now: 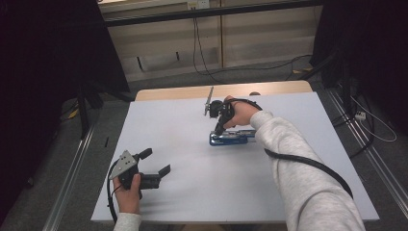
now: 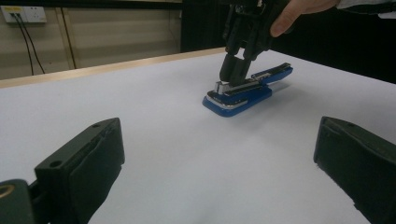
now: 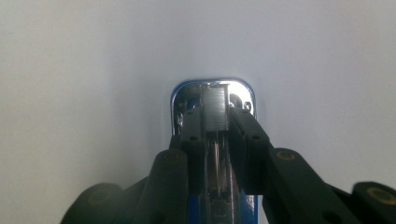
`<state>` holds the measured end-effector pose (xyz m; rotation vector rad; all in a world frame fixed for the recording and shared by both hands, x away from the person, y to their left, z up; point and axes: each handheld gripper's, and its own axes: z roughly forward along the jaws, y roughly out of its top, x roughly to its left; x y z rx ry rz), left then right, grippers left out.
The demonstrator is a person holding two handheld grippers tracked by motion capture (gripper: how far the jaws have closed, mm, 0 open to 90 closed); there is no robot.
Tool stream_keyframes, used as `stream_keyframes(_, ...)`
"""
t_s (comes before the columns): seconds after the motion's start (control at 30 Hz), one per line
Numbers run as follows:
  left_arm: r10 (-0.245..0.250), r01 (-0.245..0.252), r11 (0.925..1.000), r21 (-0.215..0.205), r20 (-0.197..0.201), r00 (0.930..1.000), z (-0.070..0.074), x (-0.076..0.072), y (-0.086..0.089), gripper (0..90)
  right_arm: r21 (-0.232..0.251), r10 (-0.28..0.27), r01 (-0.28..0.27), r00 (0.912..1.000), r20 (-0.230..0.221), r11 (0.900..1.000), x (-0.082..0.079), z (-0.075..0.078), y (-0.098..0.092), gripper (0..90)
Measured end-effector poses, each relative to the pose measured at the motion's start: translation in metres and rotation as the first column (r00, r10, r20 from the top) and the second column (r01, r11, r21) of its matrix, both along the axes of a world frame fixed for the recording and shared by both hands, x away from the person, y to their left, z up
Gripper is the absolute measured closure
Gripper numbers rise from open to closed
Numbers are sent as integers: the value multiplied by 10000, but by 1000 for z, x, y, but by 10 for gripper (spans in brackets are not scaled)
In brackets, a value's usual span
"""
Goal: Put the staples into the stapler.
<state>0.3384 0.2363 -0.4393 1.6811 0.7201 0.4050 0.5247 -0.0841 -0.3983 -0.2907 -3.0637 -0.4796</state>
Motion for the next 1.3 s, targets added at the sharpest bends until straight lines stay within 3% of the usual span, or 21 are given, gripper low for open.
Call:
stream_keyframes(0.23, -16, 16, 10000, -67, -35, 10000, 0, 0, 0, 19, 35, -276, 276, 9996, 7, 9996, -2, 2, -2, 686)
stream_keyframes(0.37, -66, 66, 9999, -86, -102, 9999, 0, 2, -1, 19, 505, -451, 443, 9989, 140, 9977, -5, 6, -9, 614)
stream_keyframes(0.4, -94, 92, 9999, -145, -132, 9999, 0, 3, -2, 19, 746, -921, 908, 9956, 147, 9931, -7, 8, -16, 558)
stream_keyframes(0.47, -136, 135, 9998, -110, -140, 9998, 1, 3, -2, 19, 1002, -1129, 1100, 9933, 239, 9889, -9, 9, -24, 524)
stream_keyframes(0.57, -183, 181, 9998, -92, -207, 9996, 1, 4, -3, 18, 1048, -1341, 1304, 9906, 288, 9859, -12, 10, -32, 474)
stream_keyframes(0.6, -218, 216, 9998, -51, -219, 9995, 1, 4, -4, 18, 1273, -1627, 1578, 9863, 284, 9792, -14, 12, -40, 416)
stream_keyframes(0.67, -235, 234, 9997, -21, -233, 9995, 1, 5, -4, 18, 1420, -1772, 1707, 9836, 344, 9750, -15, 13, -44, 381)
stream_keyframes(0.73, -291, 287, 9995, -156, -320, 9991, 1, 6, -6, 17, 1863, -2220, 2103, 9741, 439, 9597, -18, 16, -57, 297)
stream_keyframes(0.77, -291, 287, 9995, -156, -320, 9991, 1, 6, -6, 17, 1863, -2220, 2103, 9741, 439, 9597, -18, 16, -57, 297)
stream_keyframes(0.8, -292, 283, 9994, -184, -539, 9981, 0, 8, -7, 16, 2092, -2545, 2396, 9659, 471, 9481, -21, 18, -66, 246)
stream_keyframes(0.93, -344, 351, 9994, 78, -756, 9965, -1, 11, -12, 16, 2411, -2969, 2755, 9532, 566, 9306, -27, 20, -81, 190)
stream_keyframes(1.03, -360, 365, 9993, 36, -871, 9956, -1, 14, -14, 17, 2463, -3120, 2894, 9484, 575, 9250, -30, 19, -89, 169)
stream_keyframes(1.1, -466, 464, 9989, -41, -886, 9950, 0, 17, -18, 16, 2446, -3341, 3099, 9404, 638, 9188, -33, 17, -99, 152)
stream_keyframes(1.17, -469, 469, 9989, -27, -899, 9948, 1, 18, -21, 16, 2480, -3370, 3124, 9394, 630, 9170, -34, 16, -103, 146)
stream_keyframes(1.2, -575, 581, 9983, 27, -980, 9935, 1, 21, -26, 16, 2579, -3671, 3419, 9285, 556, 9036, -36, 13, -109, 131)
stream_keyframes(1.23, -575, 581, 9983, 27, -980, 9935, 1, 21, -26, 18, 2579, -3671, 3419, 9285, 556, 9036, -36, 13, -109, 131)
stream_keyframes(1.3, -696, 693, 9976, -64, -1125, 9912, 2, 25, -35, 18, 2663, -3886, 3614, 9197, 558, 8936, -40, 8, -117, 121)
